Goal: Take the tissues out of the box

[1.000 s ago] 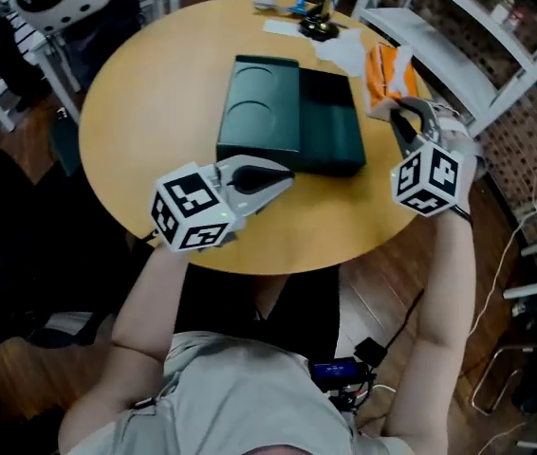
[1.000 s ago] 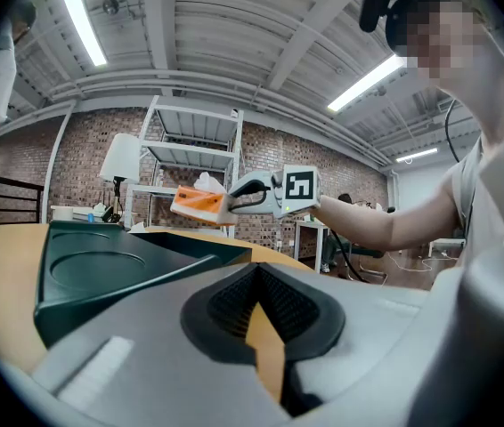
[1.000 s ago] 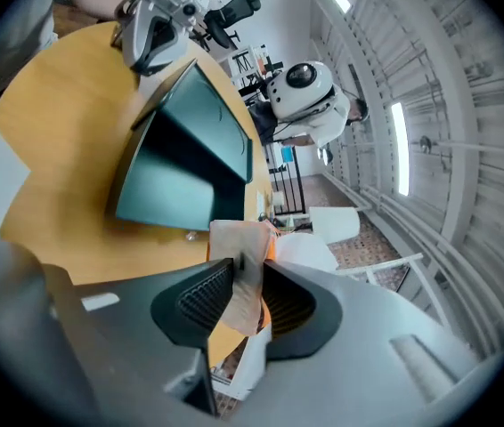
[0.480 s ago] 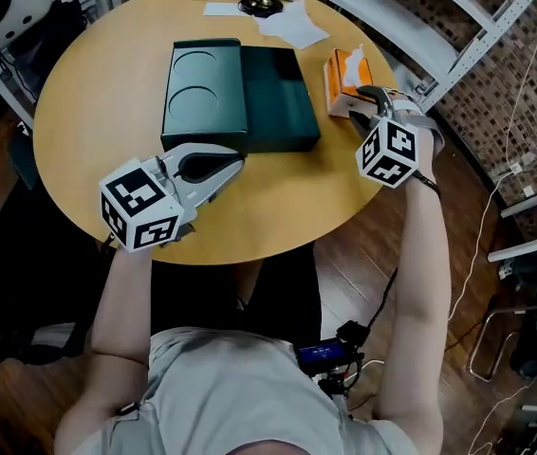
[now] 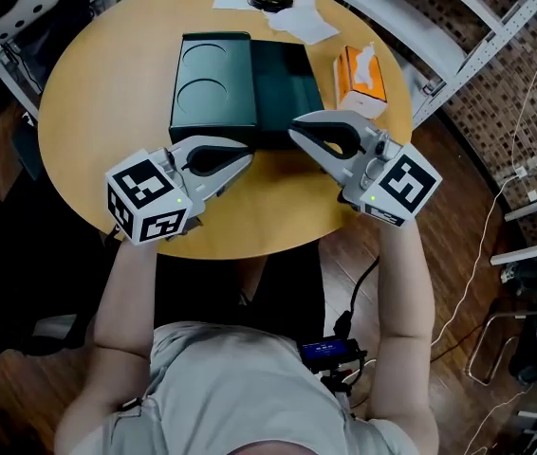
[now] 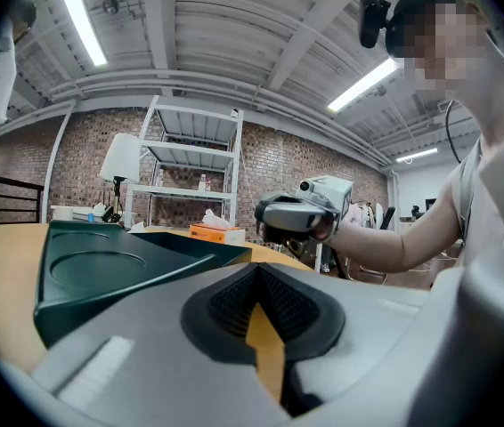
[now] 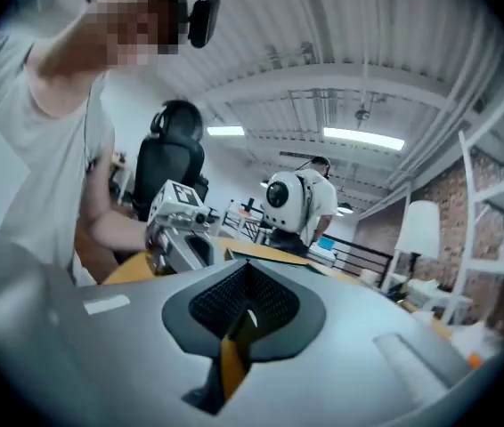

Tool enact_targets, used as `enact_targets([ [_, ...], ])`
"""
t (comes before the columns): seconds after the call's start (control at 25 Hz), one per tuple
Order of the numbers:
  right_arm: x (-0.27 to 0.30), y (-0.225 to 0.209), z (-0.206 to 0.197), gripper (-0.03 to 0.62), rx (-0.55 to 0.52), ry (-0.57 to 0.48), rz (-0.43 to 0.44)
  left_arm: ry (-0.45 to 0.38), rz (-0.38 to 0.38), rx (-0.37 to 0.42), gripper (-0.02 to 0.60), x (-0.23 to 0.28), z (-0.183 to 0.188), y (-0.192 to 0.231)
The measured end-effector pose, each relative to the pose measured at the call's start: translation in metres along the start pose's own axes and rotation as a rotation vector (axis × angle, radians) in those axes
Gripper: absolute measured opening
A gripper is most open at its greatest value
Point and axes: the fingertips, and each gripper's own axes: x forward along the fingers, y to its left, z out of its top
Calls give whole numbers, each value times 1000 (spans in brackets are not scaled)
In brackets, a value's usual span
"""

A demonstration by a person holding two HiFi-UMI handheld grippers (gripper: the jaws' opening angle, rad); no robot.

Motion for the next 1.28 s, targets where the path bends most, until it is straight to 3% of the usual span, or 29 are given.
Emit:
enact_targets([
  [0.16,21,27,-13,2,171,-85,126,0,0,-1,0,-1,-2,1],
  [0.4,18,25,-23,2,366,-162,196,3,0,-1,0,-2,-2,0],
  [0.52,18,26,-21,2,371,-170,218,2,3,-1,0,-2,-1,1],
  [0.8,35,37,-40,2,391,-35,251,1,3,-1,0,-1,-1,2],
  [1.28,35,38,-40,0,398,-27,254,3,2,-7,0,0,-1,2],
])
